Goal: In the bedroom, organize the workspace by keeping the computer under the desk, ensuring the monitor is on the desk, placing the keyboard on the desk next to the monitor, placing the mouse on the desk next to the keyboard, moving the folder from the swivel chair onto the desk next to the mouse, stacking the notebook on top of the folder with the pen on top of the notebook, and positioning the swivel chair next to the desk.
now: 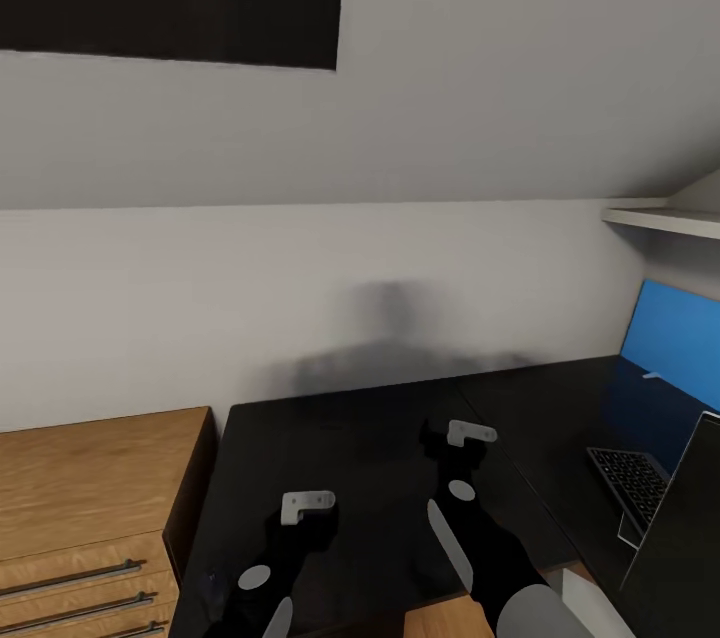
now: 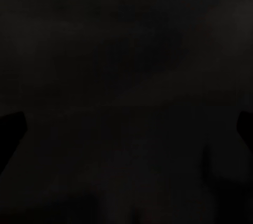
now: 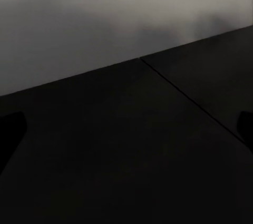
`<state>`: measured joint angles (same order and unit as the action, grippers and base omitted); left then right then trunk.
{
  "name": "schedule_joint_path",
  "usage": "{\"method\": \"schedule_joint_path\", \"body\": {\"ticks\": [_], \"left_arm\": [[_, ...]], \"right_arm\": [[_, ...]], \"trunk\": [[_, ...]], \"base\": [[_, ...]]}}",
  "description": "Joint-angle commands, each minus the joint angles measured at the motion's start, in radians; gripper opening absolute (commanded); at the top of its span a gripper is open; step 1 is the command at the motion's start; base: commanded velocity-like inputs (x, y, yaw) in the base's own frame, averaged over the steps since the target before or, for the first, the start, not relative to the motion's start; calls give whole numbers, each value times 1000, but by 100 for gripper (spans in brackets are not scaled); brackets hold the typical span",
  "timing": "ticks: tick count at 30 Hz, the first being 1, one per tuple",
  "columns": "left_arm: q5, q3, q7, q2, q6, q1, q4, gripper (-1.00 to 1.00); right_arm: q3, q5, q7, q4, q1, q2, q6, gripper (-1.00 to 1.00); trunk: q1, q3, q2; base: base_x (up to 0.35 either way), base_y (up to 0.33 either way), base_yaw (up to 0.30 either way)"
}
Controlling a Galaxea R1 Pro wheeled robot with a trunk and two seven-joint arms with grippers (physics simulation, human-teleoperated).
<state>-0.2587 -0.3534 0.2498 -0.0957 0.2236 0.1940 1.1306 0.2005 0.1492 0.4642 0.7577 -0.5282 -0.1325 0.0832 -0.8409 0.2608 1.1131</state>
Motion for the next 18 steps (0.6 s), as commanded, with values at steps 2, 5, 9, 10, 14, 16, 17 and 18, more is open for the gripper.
{"method": "schedule_joint_path", "body": {"ticks": [2, 5, 9, 10, 14, 16, 17, 18], "left_arm": [[-10, -2, 8, 1, 3, 1, 1, 100], [-10, -2, 8, 1, 3, 1, 1, 100], [-10, -3, 8, -1, 3, 1, 1, 100], [-10, -3, 8, -1, 3, 1, 1, 100], [-10, -8, 8, -1, 3, 1, 1, 100], [-10, -8, 8, -1, 2, 1, 2, 100], [-10, -8, 8, -1, 2, 1, 2, 100], [-10, -8, 8, -1, 2, 1, 3, 100]], "right_arm": [[4, 11, 5, 0, -1, 1, 7, 100], [3, 12, 6, -1, -1, 1, 7, 100], [2, 12, 4, -5, -1, 2, 7, 100], [2, 12, 4, -5, -1, 2, 7, 100], [3, 13, 4, -7, 0, 1, 8, 100], [3, 13, 4, -7, 0, 1, 8, 100], [3, 13, 4, -7, 0, 1, 8, 100], [3, 13, 4, -7, 0, 1, 8, 100]], "trunk": [[0, 1, 1], [0, 1, 1], [0, 0, 1], [0, -1, 1], [0, -4, 1], [0, -6, 1], [0, -7, 1], [0, -8, 1]], "base": [[0, 0, 0], [0, 0, 0], [7, 0, -90], [1, 0, -204], [1, 0, -212], [0, 0, -218], [0, 0, -219], [0, 0, -219]]}}
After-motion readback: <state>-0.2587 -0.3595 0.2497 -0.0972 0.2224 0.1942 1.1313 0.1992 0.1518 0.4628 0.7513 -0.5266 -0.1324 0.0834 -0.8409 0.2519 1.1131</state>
